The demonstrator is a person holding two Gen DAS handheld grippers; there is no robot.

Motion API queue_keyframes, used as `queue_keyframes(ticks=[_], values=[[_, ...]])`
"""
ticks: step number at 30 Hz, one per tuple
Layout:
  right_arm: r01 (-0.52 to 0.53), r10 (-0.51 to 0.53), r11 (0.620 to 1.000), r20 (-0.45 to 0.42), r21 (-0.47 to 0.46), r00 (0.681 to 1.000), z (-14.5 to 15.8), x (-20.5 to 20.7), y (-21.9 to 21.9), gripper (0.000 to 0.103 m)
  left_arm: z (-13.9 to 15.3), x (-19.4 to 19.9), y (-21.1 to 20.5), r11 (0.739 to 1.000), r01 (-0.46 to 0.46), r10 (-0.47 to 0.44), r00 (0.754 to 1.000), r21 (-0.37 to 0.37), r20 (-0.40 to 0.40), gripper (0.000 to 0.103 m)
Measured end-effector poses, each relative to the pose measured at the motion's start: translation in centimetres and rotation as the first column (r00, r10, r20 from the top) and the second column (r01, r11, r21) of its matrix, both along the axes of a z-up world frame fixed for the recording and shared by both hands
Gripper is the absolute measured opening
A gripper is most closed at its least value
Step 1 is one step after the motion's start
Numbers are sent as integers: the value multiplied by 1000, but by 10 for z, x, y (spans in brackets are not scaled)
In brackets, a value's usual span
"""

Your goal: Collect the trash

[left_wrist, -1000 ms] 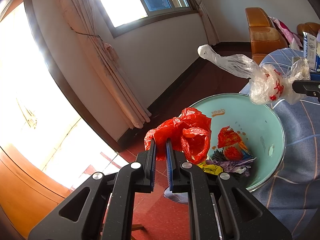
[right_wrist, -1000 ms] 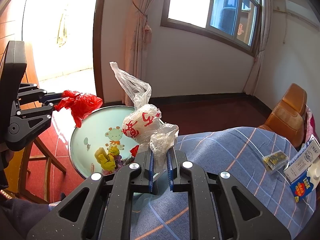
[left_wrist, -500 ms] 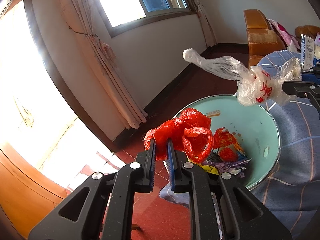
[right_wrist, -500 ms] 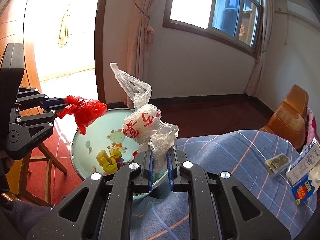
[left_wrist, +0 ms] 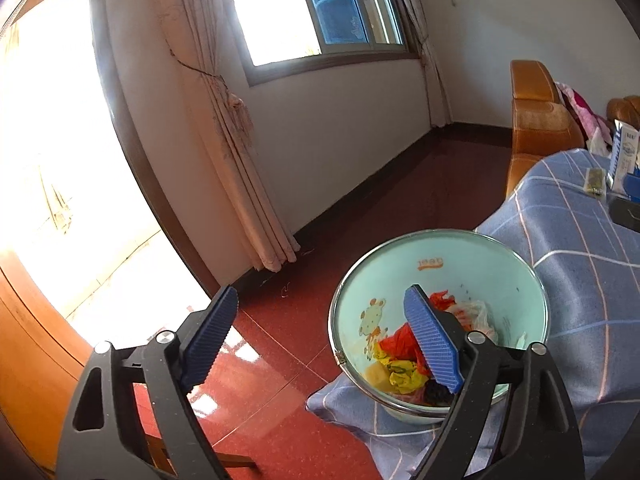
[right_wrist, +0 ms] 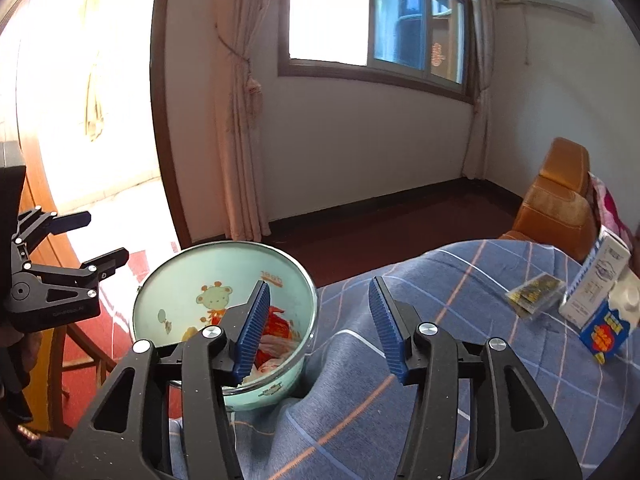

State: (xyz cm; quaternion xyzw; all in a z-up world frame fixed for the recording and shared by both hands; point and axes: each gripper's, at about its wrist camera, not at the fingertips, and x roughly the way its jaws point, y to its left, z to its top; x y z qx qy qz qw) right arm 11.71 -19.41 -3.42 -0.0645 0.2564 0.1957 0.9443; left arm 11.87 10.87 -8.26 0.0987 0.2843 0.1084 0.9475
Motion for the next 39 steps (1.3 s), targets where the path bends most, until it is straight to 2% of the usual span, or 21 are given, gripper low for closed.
queue_keyframes(ticks=[2,9,20,39], values=[[53,-54,998,32,28,998,6,-15,-14,61,7,-5,-3,1000,-1,2,999,-24,33,88],[148,-154,984,62,94,986,19,-47,-48,64,21,-20,-19,999,24,-20,996,-41,85,93],[151,-161,982,83,116,984,26,-64,-47,65,32,-30,-18,997,21,-14,994,-68,111,94],[150,-163,980,95,129,982,34,-78,-48,65,38,-36,-18,997,30,-20,991,-72,132,95]])
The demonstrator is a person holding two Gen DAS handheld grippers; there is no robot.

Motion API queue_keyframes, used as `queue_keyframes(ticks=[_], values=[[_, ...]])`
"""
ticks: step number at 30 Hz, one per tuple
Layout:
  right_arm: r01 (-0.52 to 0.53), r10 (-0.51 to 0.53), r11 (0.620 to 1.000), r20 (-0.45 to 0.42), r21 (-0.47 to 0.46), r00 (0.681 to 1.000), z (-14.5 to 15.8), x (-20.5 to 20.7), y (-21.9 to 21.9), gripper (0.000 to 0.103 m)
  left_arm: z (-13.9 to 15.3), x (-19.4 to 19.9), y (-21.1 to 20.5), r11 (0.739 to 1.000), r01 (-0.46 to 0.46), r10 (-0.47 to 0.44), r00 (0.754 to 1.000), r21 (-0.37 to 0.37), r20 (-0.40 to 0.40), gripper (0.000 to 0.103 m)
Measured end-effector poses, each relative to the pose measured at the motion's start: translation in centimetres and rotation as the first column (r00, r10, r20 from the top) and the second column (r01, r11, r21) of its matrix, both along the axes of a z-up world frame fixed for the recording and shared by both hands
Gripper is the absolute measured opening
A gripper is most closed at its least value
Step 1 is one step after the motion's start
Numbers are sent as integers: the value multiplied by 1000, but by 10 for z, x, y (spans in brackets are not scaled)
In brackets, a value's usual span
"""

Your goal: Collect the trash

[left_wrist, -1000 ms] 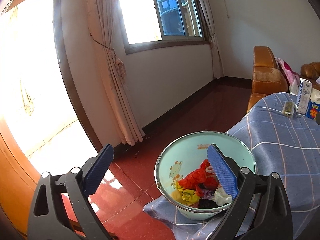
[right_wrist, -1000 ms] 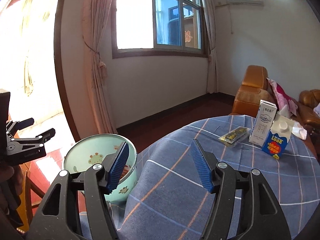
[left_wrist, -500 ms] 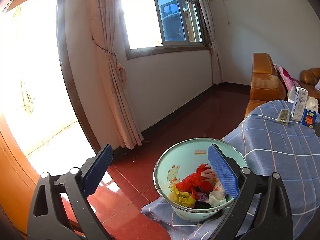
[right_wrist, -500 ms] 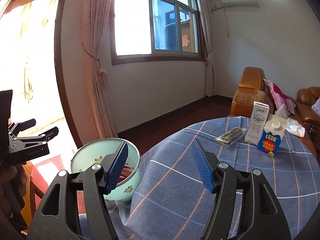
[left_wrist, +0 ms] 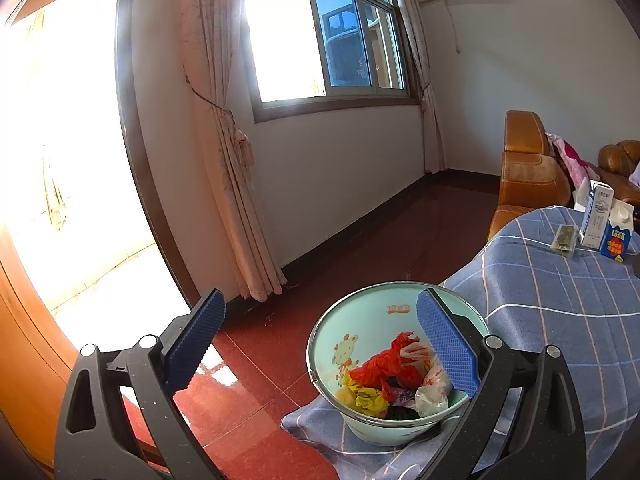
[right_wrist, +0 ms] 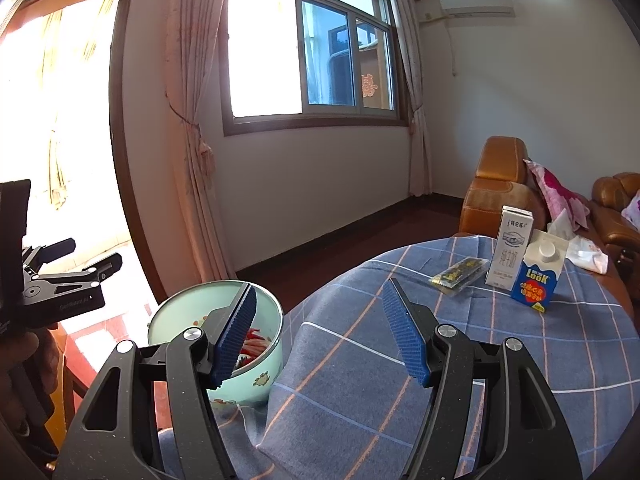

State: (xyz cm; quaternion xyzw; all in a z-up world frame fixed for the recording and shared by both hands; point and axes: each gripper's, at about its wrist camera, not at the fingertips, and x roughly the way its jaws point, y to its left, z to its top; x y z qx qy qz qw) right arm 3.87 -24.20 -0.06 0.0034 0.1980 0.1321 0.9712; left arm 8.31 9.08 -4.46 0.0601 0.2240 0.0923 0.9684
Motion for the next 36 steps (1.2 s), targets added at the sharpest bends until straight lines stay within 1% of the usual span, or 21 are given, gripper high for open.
queue_keyframes(ticks=[10,21,22,23,24,36], values=[[6,-6,1000,9,-4,1000,5,-4,-4,65,4,-3,0,1000,3,-3,1000,-5,11,96],[8,-8,1000,11,-1,1000,5,-9,-6,66,3,-2,0,1000,1,-1,1000,-3,5,97],[8,-8,1000,12,-2,1000,5,-9,-5,67,2,-1,-1,1000,1,-1,1000,-1,3,97],[11,-11,1000,18,-4,1000,5,-10,-5,71,2,-1,-1,1000,1,-1,1000,0,3,97],[12,-12,1000,20,-6,1000,5,-11,-5,72,2,-2,-1,1000,1,-1,1000,-1,3,97],[16,-15,1000,28,-3,999,7,-13,-5,73,1,-2,-8,1000,8,-8,1000,7,1,97]])
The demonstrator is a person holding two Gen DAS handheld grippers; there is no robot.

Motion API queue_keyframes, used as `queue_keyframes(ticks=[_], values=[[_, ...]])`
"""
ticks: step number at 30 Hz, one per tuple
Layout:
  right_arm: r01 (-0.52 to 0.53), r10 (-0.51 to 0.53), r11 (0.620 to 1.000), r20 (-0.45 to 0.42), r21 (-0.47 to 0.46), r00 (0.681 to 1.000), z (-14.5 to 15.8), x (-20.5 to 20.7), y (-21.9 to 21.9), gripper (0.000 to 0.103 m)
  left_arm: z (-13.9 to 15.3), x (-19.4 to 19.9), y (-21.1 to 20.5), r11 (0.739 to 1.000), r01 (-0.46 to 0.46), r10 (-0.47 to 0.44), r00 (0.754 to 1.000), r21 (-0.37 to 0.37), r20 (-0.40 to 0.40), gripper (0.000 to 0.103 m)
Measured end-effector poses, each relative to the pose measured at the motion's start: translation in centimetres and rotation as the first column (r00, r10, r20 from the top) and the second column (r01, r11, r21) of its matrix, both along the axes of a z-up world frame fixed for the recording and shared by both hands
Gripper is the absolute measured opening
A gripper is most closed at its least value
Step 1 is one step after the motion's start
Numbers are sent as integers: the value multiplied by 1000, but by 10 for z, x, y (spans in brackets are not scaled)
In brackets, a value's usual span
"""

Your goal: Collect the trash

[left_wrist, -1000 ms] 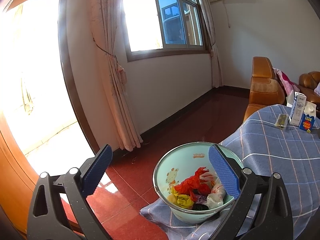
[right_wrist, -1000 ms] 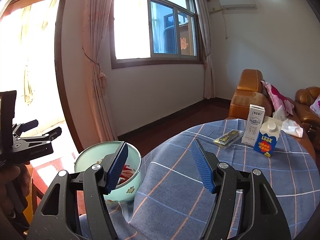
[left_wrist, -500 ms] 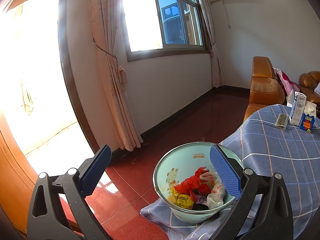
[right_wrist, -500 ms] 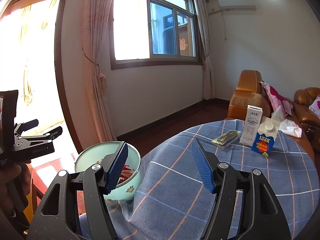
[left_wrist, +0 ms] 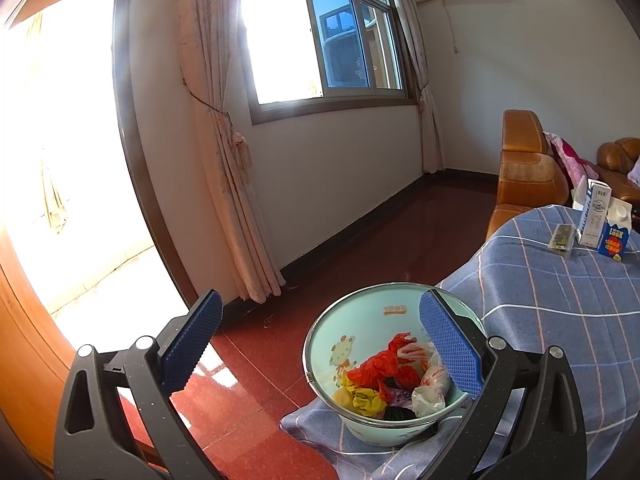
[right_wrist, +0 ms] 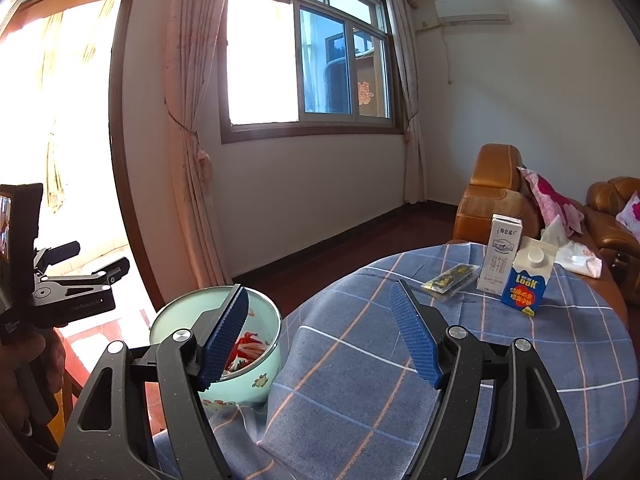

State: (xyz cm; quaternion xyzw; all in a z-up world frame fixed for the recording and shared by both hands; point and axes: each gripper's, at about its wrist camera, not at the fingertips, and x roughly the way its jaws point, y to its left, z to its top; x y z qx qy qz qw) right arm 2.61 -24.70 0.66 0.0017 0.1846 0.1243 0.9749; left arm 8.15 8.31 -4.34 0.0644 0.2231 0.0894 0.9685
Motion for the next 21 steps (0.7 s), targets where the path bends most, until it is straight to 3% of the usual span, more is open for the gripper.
queue_keyframes(ticks=[21], values=[[8,-8,1000,6,3,1000,-2,-5,0,79,-9,7,-1,1000,-11,11,999,14,-42,97]])
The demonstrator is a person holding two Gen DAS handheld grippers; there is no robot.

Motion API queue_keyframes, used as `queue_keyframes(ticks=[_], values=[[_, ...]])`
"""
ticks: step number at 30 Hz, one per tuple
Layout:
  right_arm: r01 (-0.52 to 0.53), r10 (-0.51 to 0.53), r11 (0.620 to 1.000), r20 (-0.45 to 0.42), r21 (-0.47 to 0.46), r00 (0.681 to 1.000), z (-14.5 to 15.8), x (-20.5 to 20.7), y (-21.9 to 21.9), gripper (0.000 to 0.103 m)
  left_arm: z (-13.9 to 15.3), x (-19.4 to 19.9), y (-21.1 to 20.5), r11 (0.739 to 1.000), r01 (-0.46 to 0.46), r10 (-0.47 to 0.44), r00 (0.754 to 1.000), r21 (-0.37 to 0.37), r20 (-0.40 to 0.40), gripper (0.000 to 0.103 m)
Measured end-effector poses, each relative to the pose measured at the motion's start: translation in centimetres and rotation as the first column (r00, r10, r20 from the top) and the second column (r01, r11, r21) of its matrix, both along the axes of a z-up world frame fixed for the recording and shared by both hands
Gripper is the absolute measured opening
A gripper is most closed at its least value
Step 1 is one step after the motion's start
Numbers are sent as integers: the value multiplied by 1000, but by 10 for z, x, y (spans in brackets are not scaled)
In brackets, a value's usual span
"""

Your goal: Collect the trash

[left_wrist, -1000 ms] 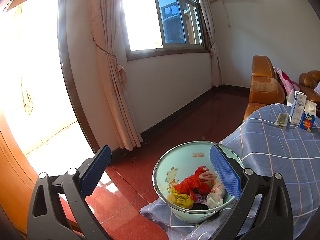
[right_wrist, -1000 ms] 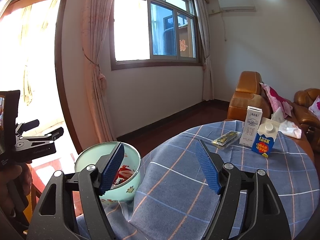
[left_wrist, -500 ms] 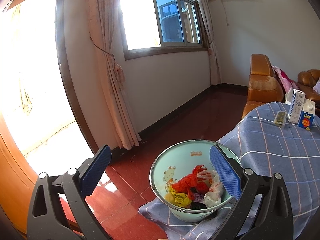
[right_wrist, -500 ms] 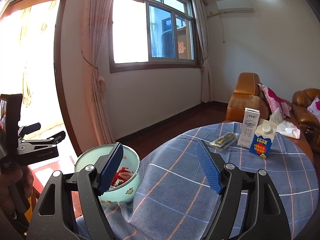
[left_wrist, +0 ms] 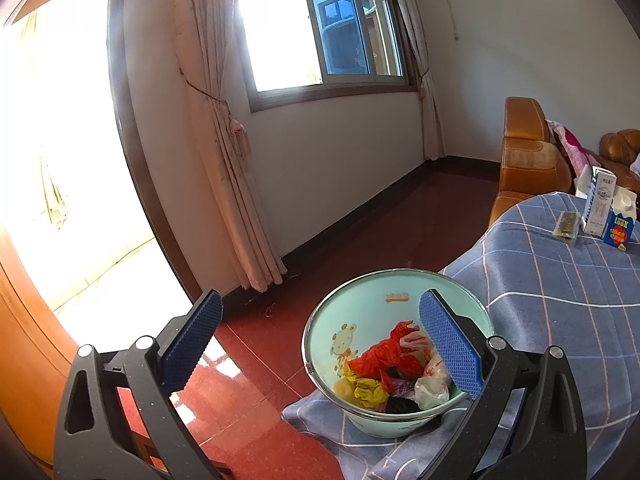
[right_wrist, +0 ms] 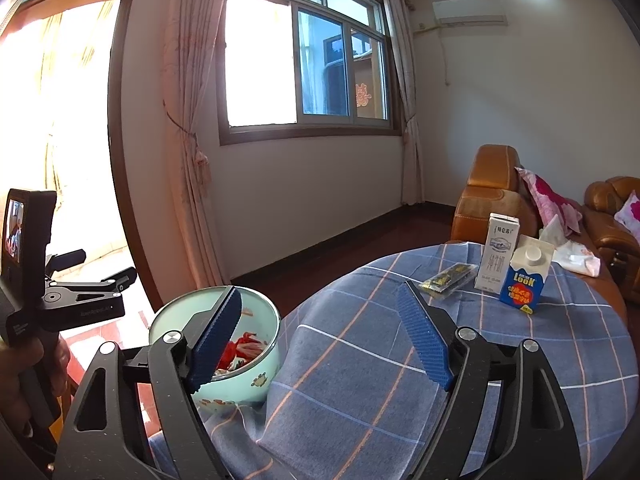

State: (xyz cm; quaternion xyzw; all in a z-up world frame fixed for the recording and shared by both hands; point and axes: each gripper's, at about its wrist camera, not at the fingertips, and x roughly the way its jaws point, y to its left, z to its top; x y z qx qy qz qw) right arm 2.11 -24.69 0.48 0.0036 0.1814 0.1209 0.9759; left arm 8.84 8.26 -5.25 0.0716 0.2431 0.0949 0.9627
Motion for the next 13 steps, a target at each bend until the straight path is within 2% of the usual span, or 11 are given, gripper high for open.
queue_keyframes(ticks=[3,9,13], values=[[3,-3,1000,-2,1,1000,-1,0,-1,80,1,-2,-2,1000,-1,1,1000,15,11,97],[6,-6,1000,-4,-3,1000,-2,0,-2,80,3,-2,-1,1000,11,-11,1000,-15,8,97],[57,-57,998,-32,-26,998,-5,7,-22,87,3,-2,1,1000,19,-19,1000,-18,5,97]])
